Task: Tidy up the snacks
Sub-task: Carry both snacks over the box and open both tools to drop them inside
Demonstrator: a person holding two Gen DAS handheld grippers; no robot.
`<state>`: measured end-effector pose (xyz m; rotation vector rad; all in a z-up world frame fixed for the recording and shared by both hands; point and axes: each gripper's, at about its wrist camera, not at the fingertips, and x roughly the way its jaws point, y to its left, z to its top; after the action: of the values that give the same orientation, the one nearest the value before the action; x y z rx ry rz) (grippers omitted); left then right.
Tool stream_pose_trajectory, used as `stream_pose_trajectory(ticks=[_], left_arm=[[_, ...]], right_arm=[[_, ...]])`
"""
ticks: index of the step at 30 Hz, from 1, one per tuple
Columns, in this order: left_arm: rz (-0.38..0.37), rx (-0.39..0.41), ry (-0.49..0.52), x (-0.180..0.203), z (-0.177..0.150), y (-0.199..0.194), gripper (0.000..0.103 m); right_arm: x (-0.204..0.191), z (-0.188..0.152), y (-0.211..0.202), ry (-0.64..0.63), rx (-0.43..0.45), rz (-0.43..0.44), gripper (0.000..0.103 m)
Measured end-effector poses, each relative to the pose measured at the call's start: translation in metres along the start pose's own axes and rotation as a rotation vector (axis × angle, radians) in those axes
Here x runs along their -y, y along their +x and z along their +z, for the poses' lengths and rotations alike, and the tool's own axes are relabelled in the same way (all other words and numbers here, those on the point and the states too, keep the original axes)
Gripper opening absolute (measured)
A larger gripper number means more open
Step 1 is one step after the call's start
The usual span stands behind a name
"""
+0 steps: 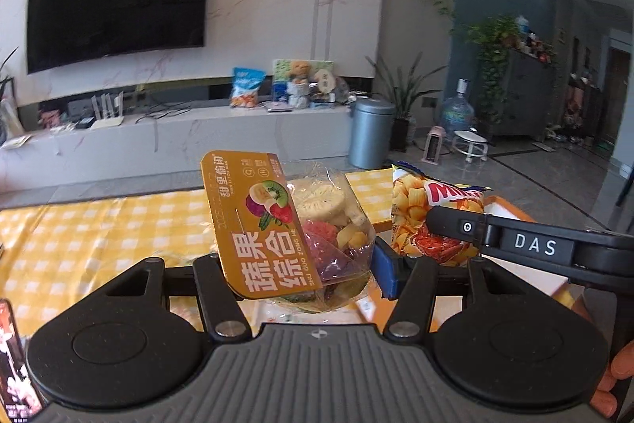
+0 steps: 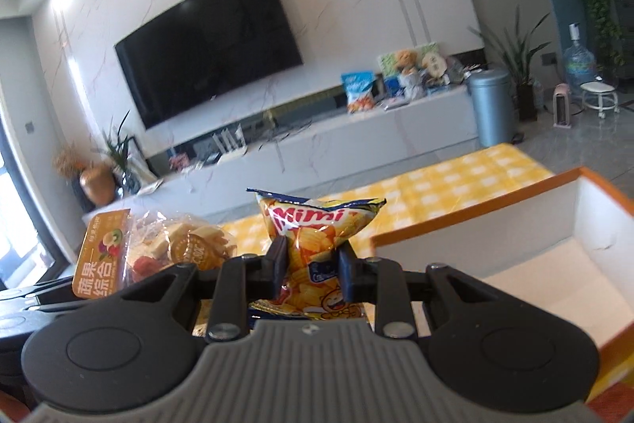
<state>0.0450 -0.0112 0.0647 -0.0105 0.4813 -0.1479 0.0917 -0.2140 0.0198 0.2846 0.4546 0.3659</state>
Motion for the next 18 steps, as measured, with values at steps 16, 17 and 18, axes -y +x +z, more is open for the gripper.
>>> stream_pose_trajectory(ticks=[16,17,18], left_arm=[[-0.233,-0.108,0.229,0.087,0.031,0.071,0.066],[-0.235,-0.118,0.251,0.091,0.030,0.077,0.066],[-0.239,-0.131,0.269,0.094,0.029,0.084,0.066]], right_arm=[[0.112,0.034,-0.049,0.115,0.014,-0.190,0.025],[0.117,0.034,-0.044,0.120,0.001,-0.192,0.025],[0.122,0.034,-0.039,0.126,-0.013,-0.190,0.025]])
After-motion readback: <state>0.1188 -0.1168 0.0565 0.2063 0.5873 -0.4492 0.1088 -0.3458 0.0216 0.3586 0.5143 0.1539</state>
